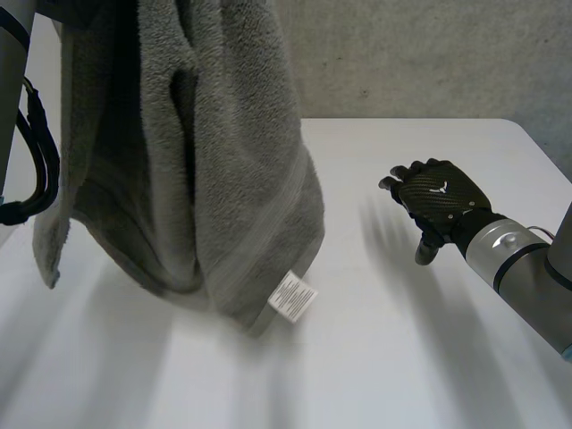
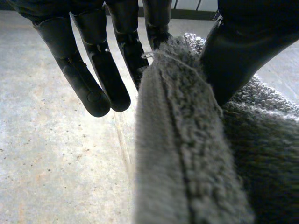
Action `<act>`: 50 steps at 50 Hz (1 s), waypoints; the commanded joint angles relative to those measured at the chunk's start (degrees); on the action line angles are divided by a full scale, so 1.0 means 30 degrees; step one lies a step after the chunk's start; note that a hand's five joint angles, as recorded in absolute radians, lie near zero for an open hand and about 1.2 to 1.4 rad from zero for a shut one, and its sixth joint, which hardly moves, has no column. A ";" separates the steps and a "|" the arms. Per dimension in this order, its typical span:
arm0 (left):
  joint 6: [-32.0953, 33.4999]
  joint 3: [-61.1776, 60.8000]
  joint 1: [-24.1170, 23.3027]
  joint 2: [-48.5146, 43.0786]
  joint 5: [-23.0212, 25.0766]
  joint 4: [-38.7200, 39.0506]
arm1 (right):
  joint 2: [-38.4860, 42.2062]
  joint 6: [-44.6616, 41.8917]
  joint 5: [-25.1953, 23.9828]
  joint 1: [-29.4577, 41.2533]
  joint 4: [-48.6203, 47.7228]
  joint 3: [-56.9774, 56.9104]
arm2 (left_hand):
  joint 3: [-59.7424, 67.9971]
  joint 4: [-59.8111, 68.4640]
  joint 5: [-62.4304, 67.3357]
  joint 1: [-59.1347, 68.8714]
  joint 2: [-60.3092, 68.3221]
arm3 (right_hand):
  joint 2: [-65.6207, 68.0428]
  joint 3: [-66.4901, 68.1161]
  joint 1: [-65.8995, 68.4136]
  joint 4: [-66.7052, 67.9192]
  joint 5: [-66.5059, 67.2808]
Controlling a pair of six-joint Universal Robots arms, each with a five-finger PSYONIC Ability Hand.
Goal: Fold the towel.
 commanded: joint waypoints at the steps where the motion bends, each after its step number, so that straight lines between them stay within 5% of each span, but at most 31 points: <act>1: 0.0057 0.0116 -0.0021 -0.0213 0.0111 -0.0327 | 0.0006 0.0000 -0.0002 -0.0004 0.0032 0.0013 | 0.0428 0.0843 0.0844 0.0990 0.0799 | -0.1258 -0.1286 -0.1106 -0.1431 -0.1132; 13: 0.0087 -0.1437 -0.0109 -0.1034 0.0170 -0.0649 | -0.0814 0.2109 0.0057 -0.0004 0.0383 -0.0162 | 0.0428 0.0843 0.0844 0.0990 0.0799 | -0.1258 -0.1286 -0.1106 -0.1431 -0.1132; 19: 0.0057 -0.2927 -0.0197 -0.1560 0.1163 -0.0737 | -0.2482 0.8976 -0.0702 -0.1142 0.0793 -0.0484 | 0.0428 0.0843 0.0844 0.0990 0.0799 | -0.1258 -0.1286 -0.1106 -0.1431 -0.1132; 23: 0.0028 -0.3574 -0.0285 -0.1853 0.2159 -0.0737 | -0.2776 1.3814 -0.2982 -0.1731 0.0764 -0.0281 | 0.0428 0.0843 0.0844 0.0990 0.0799 | -0.1258 -0.1286 -0.1106 -0.1431 -0.1132; 28: 0.0028 -0.3751 -0.0664 -0.2000 0.3272 -0.0708 | -0.2806 1.6605 -0.4568 -0.1703 0.0531 0.0362 | 0.0428 0.0843 0.0844 0.0990 0.0799 | -0.1258 -0.1286 -0.1106 -0.1431 -0.1132; 40: -0.0031 -0.3517 -0.1047 -0.2000 0.3451 -0.0591 | -0.2074 1.8633 -0.4631 -0.1381 -0.0994 0.1420 | 0.0428 0.0843 0.0844 0.0990 0.0799 | -0.1258 -0.1286 -0.1106 -0.1431 -0.1132; 43: -0.0206 -0.3517 -0.1223 -0.1825 0.3480 -0.0679 | -0.1664 1.8691 -0.4221 -0.1381 -0.1961 0.1654 | 0.0428 0.0843 0.0844 0.0990 0.0799 | 0.2863 0.2835 0.3015 0.2690 0.2989; 45: -0.0206 -0.3459 -0.1660 -0.1592 0.3393 -0.0621 | -0.0877 1.8750 -0.4074 -0.1322 -0.2719 0.1945 | 0.0428 0.0843 0.0844 0.0990 0.0799 | 1.4068 1.4041 1.4221 1.3896 1.4194; 46: -0.0206 -0.3458 -0.1662 -0.1590 0.3393 -0.0620 | -0.0873 1.8750 -0.4074 -0.1322 -0.2722 0.1947 | 0.0428 0.0843 0.0844 0.0990 0.0799 | 1.4132 1.4105 1.4285 1.3960 1.4258; 47: -0.0177 -0.3429 -0.1749 -0.1416 0.3364 -0.0562 | -0.0467 1.8837 -0.4074 -0.1148 -0.2983 0.2005 | 0.0428 0.0843 0.0844 0.0990 0.0799 | 1.9129 1.9101 1.9282 1.8957 1.9255; 50: -0.0177 -0.3371 -0.1779 -0.1152 0.3334 -0.0503 | 0.0237 1.8838 -0.4220 -0.0621 -0.3132 0.2006 | 0.0428 0.0843 0.0844 0.0990 0.0799 | 2.2075 2.2047 2.2227 2.1902 2.2201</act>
